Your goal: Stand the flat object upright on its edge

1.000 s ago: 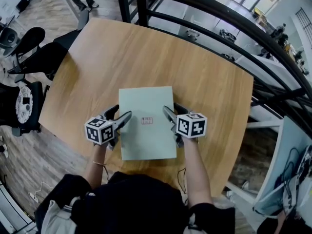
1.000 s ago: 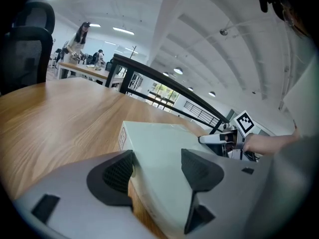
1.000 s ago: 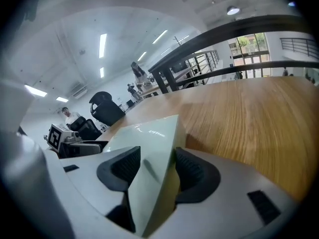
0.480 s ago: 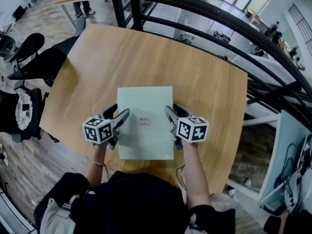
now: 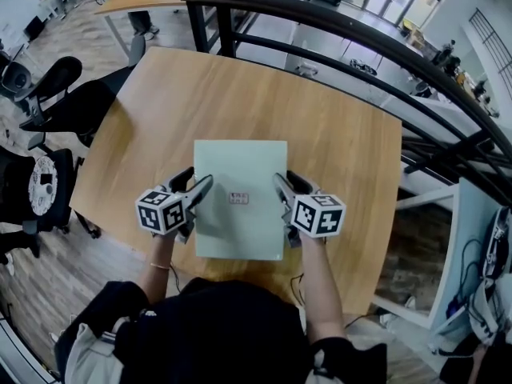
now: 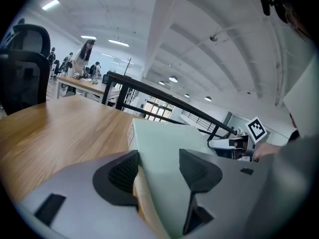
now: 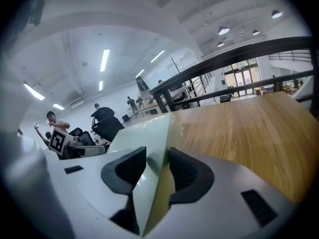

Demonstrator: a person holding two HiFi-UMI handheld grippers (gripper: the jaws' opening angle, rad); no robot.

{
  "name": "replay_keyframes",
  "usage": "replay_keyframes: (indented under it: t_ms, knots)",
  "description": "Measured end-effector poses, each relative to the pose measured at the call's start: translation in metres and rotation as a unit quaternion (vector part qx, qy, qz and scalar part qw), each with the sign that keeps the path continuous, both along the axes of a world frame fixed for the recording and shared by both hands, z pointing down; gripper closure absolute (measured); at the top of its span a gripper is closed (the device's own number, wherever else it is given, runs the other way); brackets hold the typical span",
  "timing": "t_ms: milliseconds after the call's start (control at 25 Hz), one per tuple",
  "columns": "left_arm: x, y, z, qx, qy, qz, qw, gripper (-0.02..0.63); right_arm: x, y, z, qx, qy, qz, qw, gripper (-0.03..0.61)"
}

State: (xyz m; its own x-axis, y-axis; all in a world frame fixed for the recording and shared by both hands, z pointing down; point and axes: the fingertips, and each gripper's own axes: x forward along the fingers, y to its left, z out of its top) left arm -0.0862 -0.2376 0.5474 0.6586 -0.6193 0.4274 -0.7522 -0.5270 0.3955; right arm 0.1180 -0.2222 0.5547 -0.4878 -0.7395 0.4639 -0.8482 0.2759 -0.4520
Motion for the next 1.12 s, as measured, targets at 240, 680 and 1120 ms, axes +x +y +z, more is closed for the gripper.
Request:
replay_keyframes:
  t_ms: [240, 680, 1120]
  knots:
    - [0.004, 0.002, -0.020, 0.024, -0.002, 0.005, 0.9997, 0.350, 0.004, 0.010, -0.014, 0.016, -0.003, 0.012, 1.000, 0.425]
    - [0.015, 0.001, -0.053, 0.059, 0.004, 0.016, 0.9981, 0.350, 0.014, 0.018, -0.043, 0.046, -0.008, 0.029, 0.999, 0.428]
    - [0.023, -0.005, -0.076, 0.083, 0.010, 0.023, 0.9962, 0.350, 0.023, 0.012, -0.068, 0.077, -0.001, 0.040, 0.996, 0.431]
